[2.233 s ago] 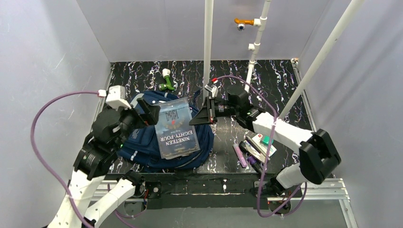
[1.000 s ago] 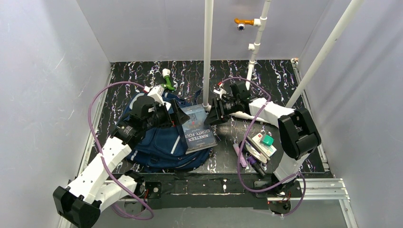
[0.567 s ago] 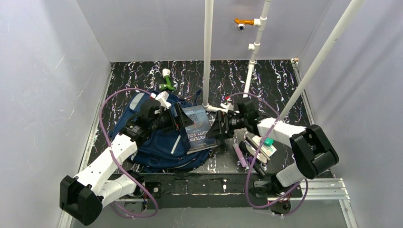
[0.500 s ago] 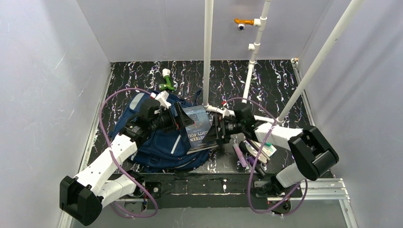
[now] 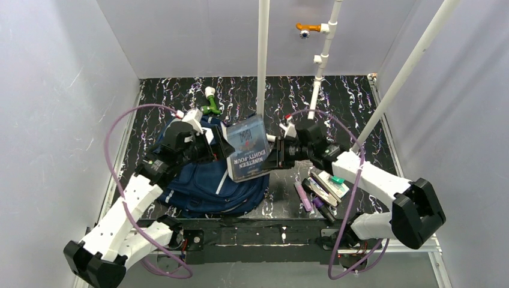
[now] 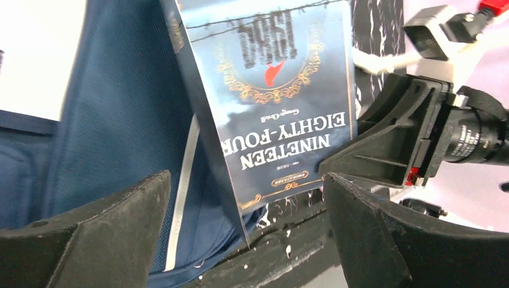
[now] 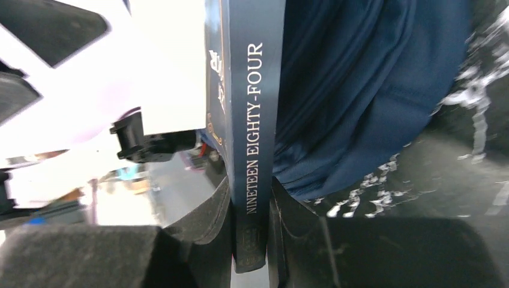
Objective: Pack the student bag
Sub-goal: Adjust the book at the center of the board.
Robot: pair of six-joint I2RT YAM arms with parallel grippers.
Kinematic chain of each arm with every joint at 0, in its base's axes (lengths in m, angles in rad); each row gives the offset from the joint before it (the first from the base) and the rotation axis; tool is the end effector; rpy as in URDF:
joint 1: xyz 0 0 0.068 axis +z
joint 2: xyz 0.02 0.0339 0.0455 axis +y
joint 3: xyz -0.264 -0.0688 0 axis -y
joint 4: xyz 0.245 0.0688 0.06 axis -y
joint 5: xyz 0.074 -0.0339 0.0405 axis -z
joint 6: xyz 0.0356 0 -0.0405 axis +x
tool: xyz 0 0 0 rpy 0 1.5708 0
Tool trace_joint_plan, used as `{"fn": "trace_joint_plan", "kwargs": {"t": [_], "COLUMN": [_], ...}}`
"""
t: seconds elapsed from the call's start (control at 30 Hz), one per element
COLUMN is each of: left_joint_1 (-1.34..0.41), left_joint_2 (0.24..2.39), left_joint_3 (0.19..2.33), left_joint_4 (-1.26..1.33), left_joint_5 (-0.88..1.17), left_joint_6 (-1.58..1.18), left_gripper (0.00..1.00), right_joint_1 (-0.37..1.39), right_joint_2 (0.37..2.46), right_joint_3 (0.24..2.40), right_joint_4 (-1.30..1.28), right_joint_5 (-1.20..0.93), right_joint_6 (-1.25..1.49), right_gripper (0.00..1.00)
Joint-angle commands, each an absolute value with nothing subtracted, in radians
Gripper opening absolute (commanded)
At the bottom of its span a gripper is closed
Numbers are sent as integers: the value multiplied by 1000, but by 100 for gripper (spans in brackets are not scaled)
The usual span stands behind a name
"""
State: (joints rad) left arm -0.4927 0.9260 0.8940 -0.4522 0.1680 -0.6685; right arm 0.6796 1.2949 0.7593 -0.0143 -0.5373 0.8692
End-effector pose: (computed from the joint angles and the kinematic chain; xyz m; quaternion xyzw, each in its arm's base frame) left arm 0.1775 -0.1021 0.3258 -0.0317 0.8535 -0.3426 0.3913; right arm 0.2052 0.1892 0.2394 -0.0495 0.8497 0.4949 0.1748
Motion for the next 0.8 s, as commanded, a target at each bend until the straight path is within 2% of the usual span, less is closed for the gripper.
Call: {"fn": "trace_joint_plan", "kwargs": {"t": [0.0, 0.07, 0.23, 0.37, 0.43, 0.6, 0.63, 0.7, 0.77], "left_joint_1": [-482, -477, -474, -472, -466, -459, -459, -459, -459], "left_joint_2": [879, 873, 853, 796, 749, 662, 634, 572, 525], "left_joint_3": [1063, 1098, 1146, 1127, 1074, 997, 989, 973, 955], "left_joint_4": [-645, -653, -638, -662, -615, -553, -551, -532, -494], "left_joint_5": [-35, -44, -38, -123, -148, -187, -214, -261, -262], "left_joint_6": [-564, -559, -565, -568, -572, -633, -637, -625, -604], "left_gripper": [98, 98, 97, 88, 79, 66, 66, 79, 86], "right_joint_1": [669, 668, 667, 642, 614, 575, 572, 568, 568], "right_joint_2": [1233, 1259, 1373, 1379, 1381, 1392, 1391, 1380, 1369], "right_joint_3": [996, 1040, 1126, 1110, 1082, 983, 983, 994, 1007], "right_joint_4": [-405, -352, -8, 208, 322, 840, 875, 900, 921], "right_joint_5": [-332, -367, -652, -768, -829, -943, -949, -945, -942], "right_joint_6": [476, 457, 637, 773, 868, 1310, 1346, 1386, 1419], "right_gripper": [5, 1, 1, 1, 1, 1, 1, 1, 1]}}
